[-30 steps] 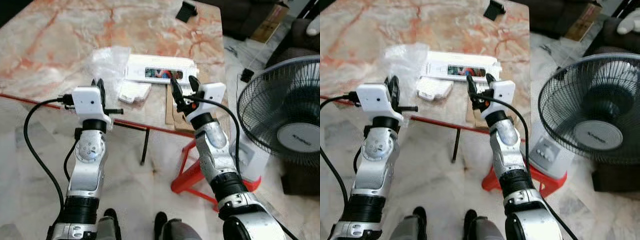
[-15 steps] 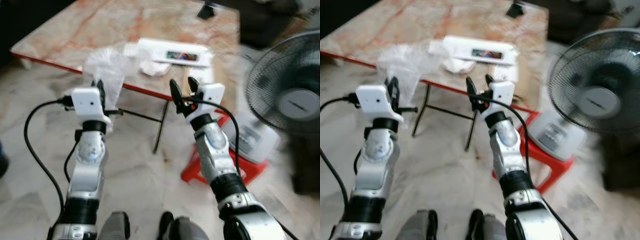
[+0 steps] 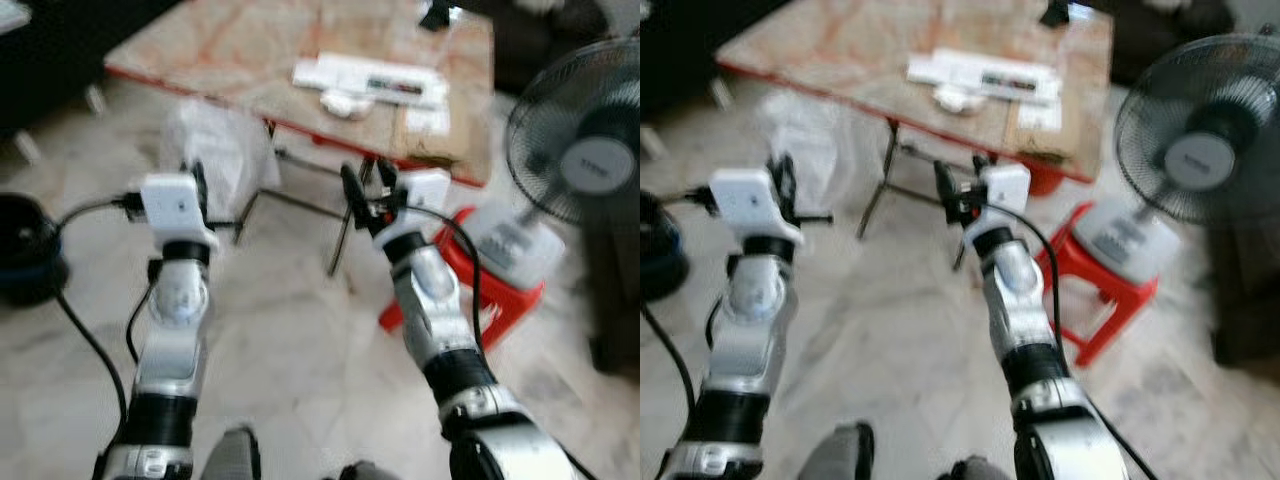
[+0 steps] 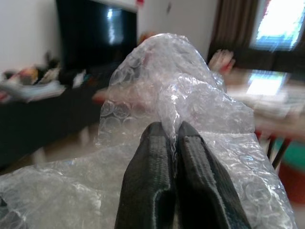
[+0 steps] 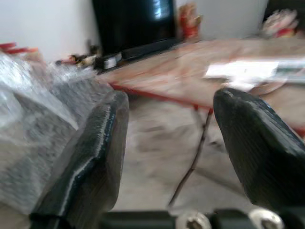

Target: Picking trash to rubbish bin

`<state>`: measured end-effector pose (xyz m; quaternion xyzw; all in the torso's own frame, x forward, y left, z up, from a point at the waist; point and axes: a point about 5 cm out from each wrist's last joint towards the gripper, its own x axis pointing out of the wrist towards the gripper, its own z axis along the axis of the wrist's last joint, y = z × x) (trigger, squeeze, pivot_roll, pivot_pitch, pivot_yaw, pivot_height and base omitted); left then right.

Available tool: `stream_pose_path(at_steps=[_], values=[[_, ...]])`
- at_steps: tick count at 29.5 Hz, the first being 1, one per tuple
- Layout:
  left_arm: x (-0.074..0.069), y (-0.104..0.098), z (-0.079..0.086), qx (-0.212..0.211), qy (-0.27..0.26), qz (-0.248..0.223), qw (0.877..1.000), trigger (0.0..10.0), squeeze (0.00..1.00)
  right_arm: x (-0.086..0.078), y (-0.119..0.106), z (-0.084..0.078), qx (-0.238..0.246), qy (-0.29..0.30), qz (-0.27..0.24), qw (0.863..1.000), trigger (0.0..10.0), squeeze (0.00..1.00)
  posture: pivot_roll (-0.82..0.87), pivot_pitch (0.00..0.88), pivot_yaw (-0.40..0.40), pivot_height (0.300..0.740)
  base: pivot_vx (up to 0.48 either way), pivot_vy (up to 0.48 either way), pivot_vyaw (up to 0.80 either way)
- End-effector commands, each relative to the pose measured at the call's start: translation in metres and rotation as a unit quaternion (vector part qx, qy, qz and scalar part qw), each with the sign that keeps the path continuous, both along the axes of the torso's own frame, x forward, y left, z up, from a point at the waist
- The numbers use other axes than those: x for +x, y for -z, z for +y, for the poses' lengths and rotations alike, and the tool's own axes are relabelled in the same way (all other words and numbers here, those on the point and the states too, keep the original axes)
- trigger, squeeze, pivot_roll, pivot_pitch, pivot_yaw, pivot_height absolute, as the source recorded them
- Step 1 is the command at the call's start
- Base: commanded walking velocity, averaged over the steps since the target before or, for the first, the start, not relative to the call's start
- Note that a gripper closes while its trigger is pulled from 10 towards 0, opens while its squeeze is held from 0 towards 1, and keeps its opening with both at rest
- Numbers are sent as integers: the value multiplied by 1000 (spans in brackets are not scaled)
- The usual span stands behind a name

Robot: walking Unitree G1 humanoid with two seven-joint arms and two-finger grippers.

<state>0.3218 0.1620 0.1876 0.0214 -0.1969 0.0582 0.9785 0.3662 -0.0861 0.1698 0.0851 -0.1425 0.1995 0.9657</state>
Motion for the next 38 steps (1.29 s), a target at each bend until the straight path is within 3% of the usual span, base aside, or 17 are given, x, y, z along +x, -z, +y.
stream_pose_path(at_steps=[1, 5, 9, 11, 13, 17, 18, 22, 23, 24, 28, 38], values=[[1, 15, -5, -14, 16, 31, 999, 10000, 0, 0, 15, -15, -6, 19, 32, 999, 10000, 0, 79, 203, -160, 740, 0, 0, 0], [1, 39, -3, -25, 20, 73, 997, 10000, 0, -2, 35, -27, -15, 34, 72, 997, 10000, 0, 79, 204, -161, 740, 0, 0, 0], [-4, 79, 1, -47, 25, 143, 988, 10000, 0, -8, 68, -52, -31, 70, 150, 986, 10000, 0, 76, 206, -165, 740, 0, 0, 0], [-10, 105, 5, -53, 19, 192, 980, 10000, 0, -15, 89, -69, -37, 91, 199, 975, 10000, 0, 72, 206, -166, 740, 0, 0, 0], [-23, 138, 10, -78, 12, 255, 964, 10000, 0, -30, 115, -90, -59, 120, 256, 957, 10000, 0, 65, 207, -167, 740, 0, 0, 0], [-33, 157, 13, -73, 8, 287, 955, 10000, 0, -43, 133, -105, -65, 143, 297, 942, 10000, 0, 64, 204, -166, 740, 0, 0, 0], [-45, 177, 16, -71, 2, 329, 942, 10000, 0, -56, 148, -118, -68, 164, 332, 927, 10000, 0, 66, 204, -166, 740, 0, 0, 0], [-69, 208, 20, -57, -7, 397, 916, 10000, 0, -79, 170, -135, -86, 195, 384, 898, 10000, 0, 61, 199, -163, 740, 0, 0, 775], [-80, 220, 21, -61, -11, 423, 904, 10000, 0, -87, 178, -139, -85, 201, 403, 889, 10000, 0, 59, 197, -162, 740, 0, 0, 781], [-80, 220, 21, -61, -11, 423, 904, 10000, 0, -87, 178, -139, -85, 201, 403, 889, 10000, 0, 59, 197, -162, 740, 0, 0, 781], [-103, 239, 23, -65, -23, 468, 881, 10000, 0, -105, 193, -143, -94, 210, 439, 869, 10000, 0, 63, 187, -162, 740, 0, 0, 775], [-118, 250, 22, -69, -32, 490, 869, 10000, 0, -112, 201, -140, -90, 210, 455, 861, 10000, 0, 69, 180, -164, 740, 0, 0, 782]])
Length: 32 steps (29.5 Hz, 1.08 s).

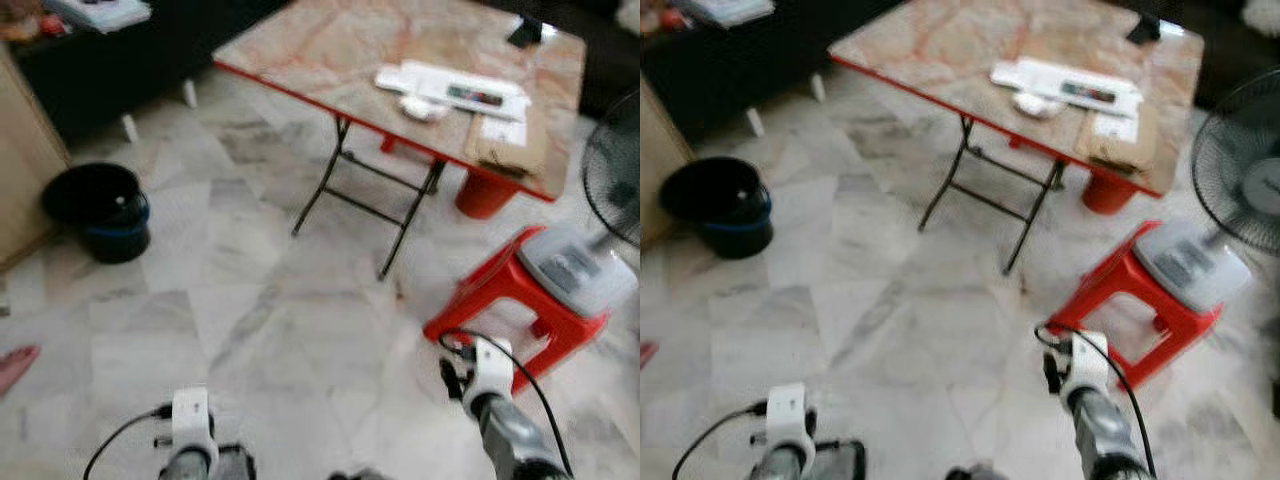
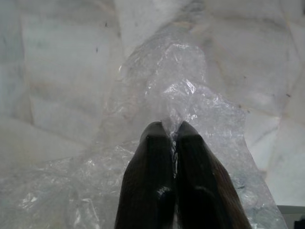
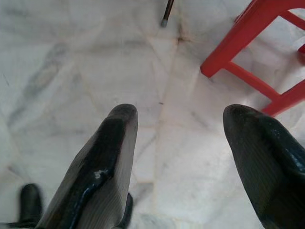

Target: Picking trash to rubbish bin

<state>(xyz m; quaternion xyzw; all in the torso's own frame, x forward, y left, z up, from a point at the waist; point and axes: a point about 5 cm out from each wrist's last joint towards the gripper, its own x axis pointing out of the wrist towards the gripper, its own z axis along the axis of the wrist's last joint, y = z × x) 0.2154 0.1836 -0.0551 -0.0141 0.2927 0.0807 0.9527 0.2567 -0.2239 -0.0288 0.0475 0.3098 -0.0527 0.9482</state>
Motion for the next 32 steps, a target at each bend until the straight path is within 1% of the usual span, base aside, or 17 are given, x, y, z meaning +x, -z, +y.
stream_pose_path(at_steps=[1, 6, 13, 18, 26, 30, 32], values=[[-12, 8, 0, 1, -4, 23, 1000, 10000, 0, -2, 2, -1, 0, 3, 7, 1000, 10000, 0, 70, 183, -166, 740, 0, 0, 788], [-12, 9, 0, 5, -5, 24, 1000, 10000, 0, 4, -3, 1, 3, -1, -5, 1000, 10000, 0, 69, 198, -172, 740, 262, 0, 788], [-14, 9, 0, 9, -6, 25, 1000, 10000, 0, 6, -5, 2, 10, 4, -14, 1000, 10000, 0, 69, 204, -172, 740, 324, 0, 0], [-17, 11, 1, 13, -6, 31, 999, 10000, 0, 7, -5, 3, 14, 4, -14, 1000, 10000, 0, 72, 213, -171, 740, 346, 0, 0], [-18, 12, 1, 16, -5, 31, 999, 10000, 0, 6, -4, 3, 7, -6, -10, 1000, 10000, 0, 72, 215, -171, 740, 407, 0, 0], [-19, 12, 1, 19, -7, 31, 999, 10000, 0, 7, -5, 3, 9, -3, -14, 1000, 10000, 0, 72, 216, -171, 740, 480, 0, 680], [-19, 12, 1, 19, -7, 31, 999, 10000, 0, 7, -5, 3, 15, 7, -14, 1000, 10000, 0, 73, 216, -172, 740, 480, 0, 0]])
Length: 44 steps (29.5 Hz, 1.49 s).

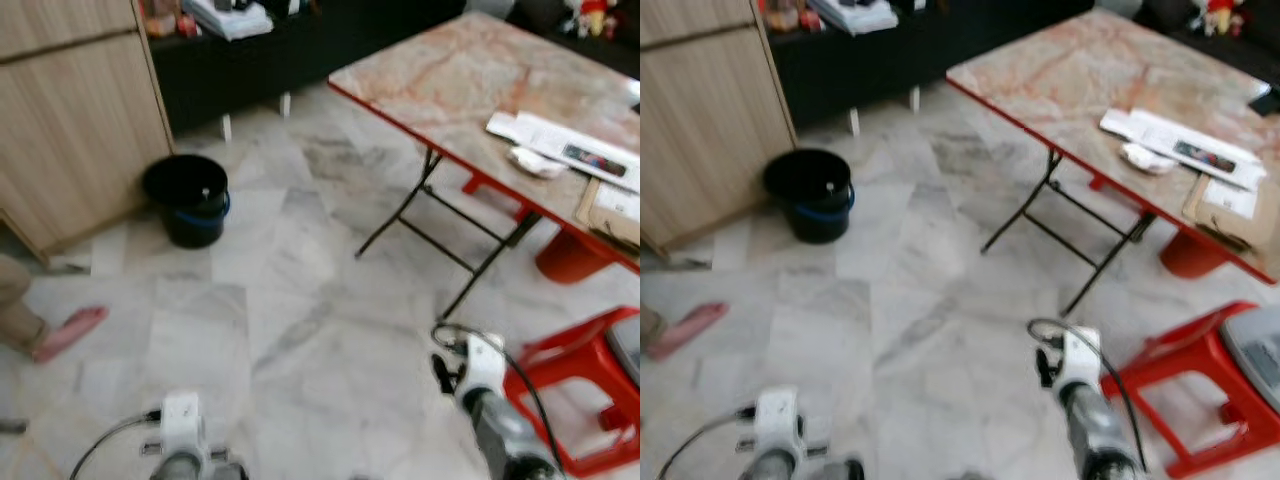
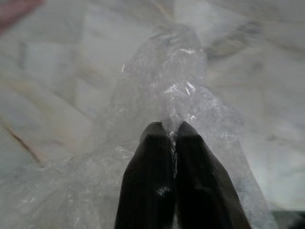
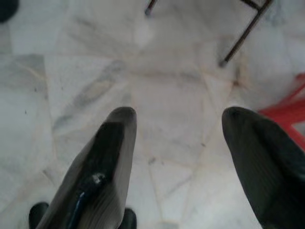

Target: Picking trash to rubbish bin

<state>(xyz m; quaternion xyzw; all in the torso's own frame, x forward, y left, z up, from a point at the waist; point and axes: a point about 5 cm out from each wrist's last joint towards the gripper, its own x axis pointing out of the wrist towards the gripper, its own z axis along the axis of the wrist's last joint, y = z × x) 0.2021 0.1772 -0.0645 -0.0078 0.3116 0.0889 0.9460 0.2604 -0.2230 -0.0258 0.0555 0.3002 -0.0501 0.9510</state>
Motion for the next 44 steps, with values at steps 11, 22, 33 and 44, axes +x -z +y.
stream_pose_path(at_steps=[11, 22, 33, 44], values=[[-6, 3, 8, 15, -5, 10, 1000, 10000, 0, 5, -4, 2, 2, -2, -10, 1000, 10000, 0, 77, 220, -174, 740, 480, 0, 281], [-6, 3, 9, 15, -5, 10, 1000, 10000, 0, 6, -4, 3, 11, 5, -11, 1000, 10000, 0, 80, 221, -171, 740, 480, 0, 177], [-7, 3, 10, 17, -5, 11, 1000, 10000, 0, 5, -3, 3, 10, -2, -7, 1000, 10000, 0, 90, 215, -169, 740, 480, 0, 0], [-7, 3, 10, 18, -2, 11, 1000, 10000, 0, 5, -2, 8, 15, -9, 0, 1000, 10000, 0, 98, 199, -164, 740, 480, 0, 0]])
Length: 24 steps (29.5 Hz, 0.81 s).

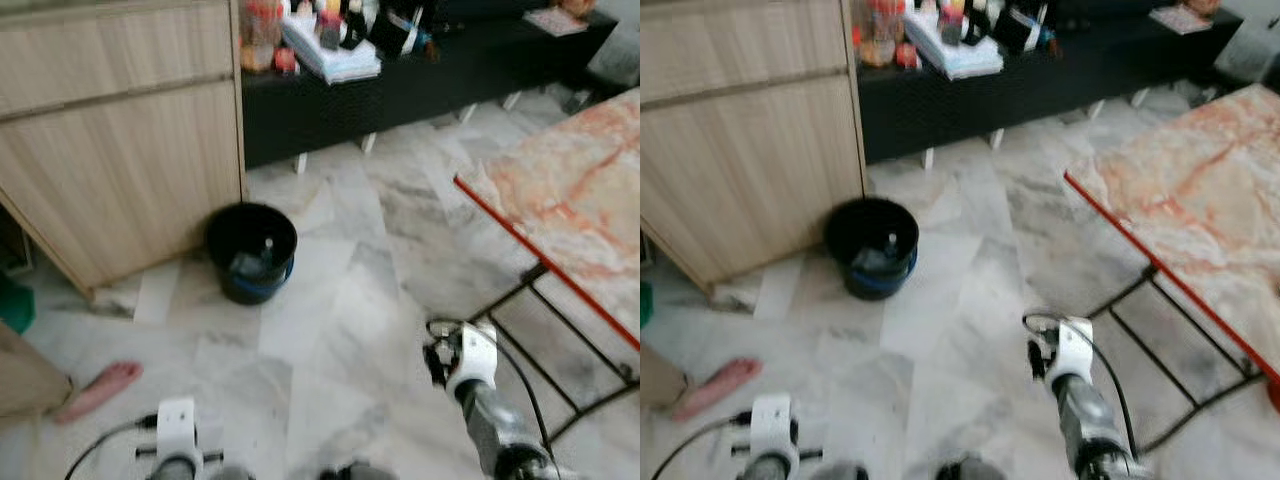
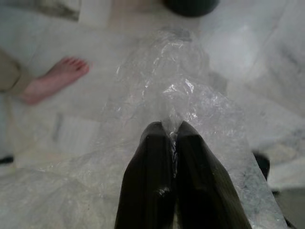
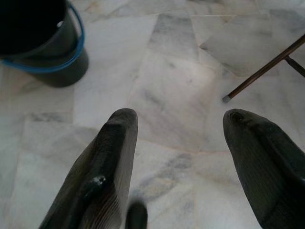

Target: Picking trash to rubbish bin

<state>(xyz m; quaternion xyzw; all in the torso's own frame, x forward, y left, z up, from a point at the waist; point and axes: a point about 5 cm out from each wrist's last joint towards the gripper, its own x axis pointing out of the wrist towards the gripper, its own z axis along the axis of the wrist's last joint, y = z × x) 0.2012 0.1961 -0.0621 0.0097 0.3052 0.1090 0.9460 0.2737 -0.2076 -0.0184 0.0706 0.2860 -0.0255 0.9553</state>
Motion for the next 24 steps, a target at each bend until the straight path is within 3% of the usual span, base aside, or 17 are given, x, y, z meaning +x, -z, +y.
stream_pose_path(at_steps=[1, 12, 17, 24], values=[[-6, 5, -8, -5, 12, 15, 1000, 10000, 0, -9, 7, -6, -6, 5, 20, 1000, 10000, 0, 108, 193, -156, 740, 480, 0, 0], [-9, 5, -1, 6, 19, 12, 1000, 10000, 0, -15, 17, 24, -11, -51, 45, 998, 10000, 0, 134, 231, -117, 740, 480, 0, 0], [-4, 1, 0, 11, 26, -1, 1000, 10000, 0, -10, 13, 41, -50, -131, 28, 990, 10000, 0, 129, 246, -104, 740, 480, 0, 0], [11, -8, -2, 12, 34, -25, 999, 10000, 0, 7, -1, 52, -46, -156, -12, 987, 10000, 0, 134, 250, -92, 740, 480, 0, 718]])
